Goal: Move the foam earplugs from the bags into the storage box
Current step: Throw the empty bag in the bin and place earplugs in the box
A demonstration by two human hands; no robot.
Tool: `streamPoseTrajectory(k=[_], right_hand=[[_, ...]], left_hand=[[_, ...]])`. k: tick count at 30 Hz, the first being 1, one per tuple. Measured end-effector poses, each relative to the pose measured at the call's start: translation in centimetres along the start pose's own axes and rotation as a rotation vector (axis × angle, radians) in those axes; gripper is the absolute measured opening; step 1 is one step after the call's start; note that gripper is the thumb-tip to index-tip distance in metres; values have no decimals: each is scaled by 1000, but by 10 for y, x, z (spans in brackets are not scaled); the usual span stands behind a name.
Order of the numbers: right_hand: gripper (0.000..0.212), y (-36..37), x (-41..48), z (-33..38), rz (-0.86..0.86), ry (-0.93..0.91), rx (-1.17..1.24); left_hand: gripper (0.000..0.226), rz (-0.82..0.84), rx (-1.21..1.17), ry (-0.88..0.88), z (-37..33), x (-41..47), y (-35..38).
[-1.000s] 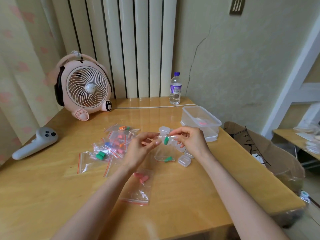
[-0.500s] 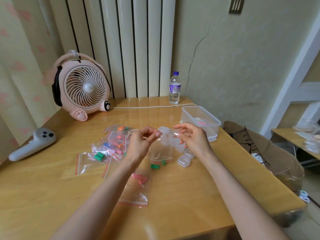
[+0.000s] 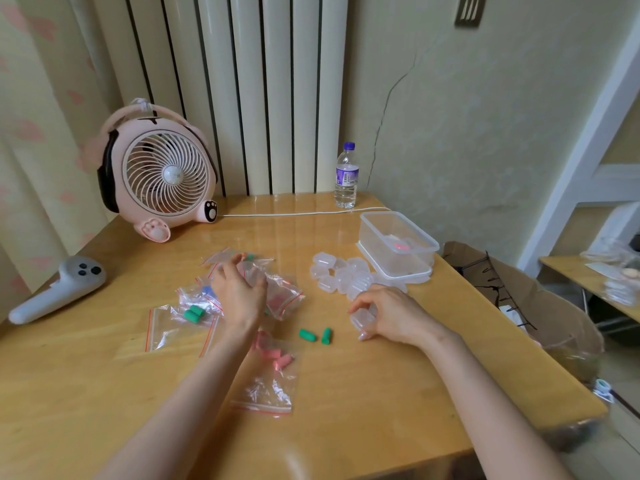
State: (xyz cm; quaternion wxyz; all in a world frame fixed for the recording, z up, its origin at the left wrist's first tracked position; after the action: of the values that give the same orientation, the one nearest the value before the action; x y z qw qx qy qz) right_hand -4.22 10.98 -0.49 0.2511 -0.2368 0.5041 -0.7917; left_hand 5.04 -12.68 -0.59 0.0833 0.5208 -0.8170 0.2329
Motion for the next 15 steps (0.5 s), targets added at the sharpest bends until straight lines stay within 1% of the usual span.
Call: streamPoseTrajectory(k=[2, 3, 4, 5, 7, 9, 10, 11, 13, 15], right_hand=[[38, -7, 2, 5, -85, 10, 141], [37, -8, 4, 8, -117, 18, 255], [36, -9, 5, 12, -129, 26, 389], [37, -7, 6, 16, -121, 29, 526], [41, -5, 7, 27, -107, 17, 754], [44, -3, 9, 35, -106, 0, 896], [45, -1, 10, 39, -106, -10, 935], [46, 1, 11, 42, -106, -21, 958], [47, 7, 12, 46, -124, -55, 988], [47, 9, 12, 49, -177, -99, 949]], left_hand=[[33, -19, 35, 181, -15, -7, -3], [29, 5, 19, 266, -23, -11, -1], [27, 69, -17, 328, -32, -16, 4], [28, 170, -66, 342, -37, -22, 11], [31, 405, -150, 270, -43, -36, 26], [18, 568, -205, 221, -46, -50, 38], [14, 606, -234, 197, -45, -54, 42], [21, 624, -266, 171, -45, -56, 43], [42, 620, -317, 109, -42, -57, 43], [51, 613, -346, 70, -39, -57, 43]])
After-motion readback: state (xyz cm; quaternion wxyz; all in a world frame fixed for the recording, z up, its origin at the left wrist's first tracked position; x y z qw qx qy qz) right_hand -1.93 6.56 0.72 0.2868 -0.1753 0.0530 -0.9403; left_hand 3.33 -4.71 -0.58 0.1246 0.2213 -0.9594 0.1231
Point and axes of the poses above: each hand's wrist, its own x-axis towards the middle knuckle, its own y-axis out of the palm, z = x × y, the point moved 8 cm from there along x, towards the middle knuckle, and after that the axes turned 6 degrees about -z, right-handed, at the moved point
